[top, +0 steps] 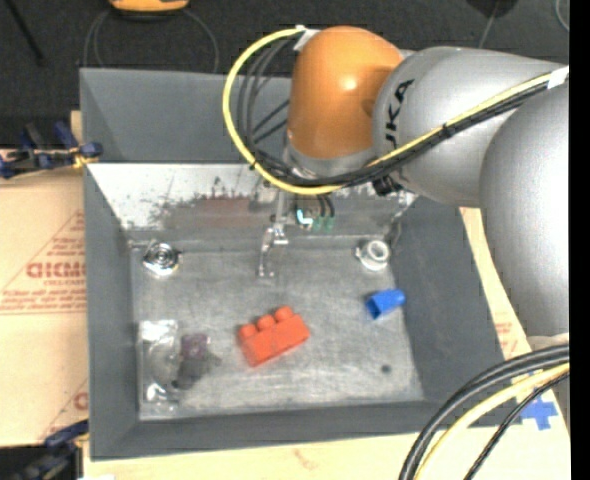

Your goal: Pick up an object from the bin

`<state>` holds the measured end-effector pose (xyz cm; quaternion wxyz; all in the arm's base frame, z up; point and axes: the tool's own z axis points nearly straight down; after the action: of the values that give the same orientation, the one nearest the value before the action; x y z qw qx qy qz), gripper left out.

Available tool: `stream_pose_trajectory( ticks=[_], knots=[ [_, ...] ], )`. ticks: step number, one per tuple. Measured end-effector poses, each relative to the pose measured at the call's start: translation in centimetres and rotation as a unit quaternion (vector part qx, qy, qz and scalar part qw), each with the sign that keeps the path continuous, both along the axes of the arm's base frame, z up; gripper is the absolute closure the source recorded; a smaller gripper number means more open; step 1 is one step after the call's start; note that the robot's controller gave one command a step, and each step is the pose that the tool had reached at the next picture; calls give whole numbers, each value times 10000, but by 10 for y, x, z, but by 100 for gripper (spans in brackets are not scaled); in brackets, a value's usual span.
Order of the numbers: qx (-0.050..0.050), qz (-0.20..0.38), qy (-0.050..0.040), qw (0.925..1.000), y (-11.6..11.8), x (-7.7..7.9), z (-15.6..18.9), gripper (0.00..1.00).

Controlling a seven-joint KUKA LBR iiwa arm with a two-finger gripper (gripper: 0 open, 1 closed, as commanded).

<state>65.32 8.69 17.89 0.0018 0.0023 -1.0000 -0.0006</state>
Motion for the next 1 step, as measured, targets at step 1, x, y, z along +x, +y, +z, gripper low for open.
stream_pose_trajectory(
  ticks=[1],
  knots=[
    [19, 1147, -124, 9933, -25, -59, -83, 0]
  ],
)
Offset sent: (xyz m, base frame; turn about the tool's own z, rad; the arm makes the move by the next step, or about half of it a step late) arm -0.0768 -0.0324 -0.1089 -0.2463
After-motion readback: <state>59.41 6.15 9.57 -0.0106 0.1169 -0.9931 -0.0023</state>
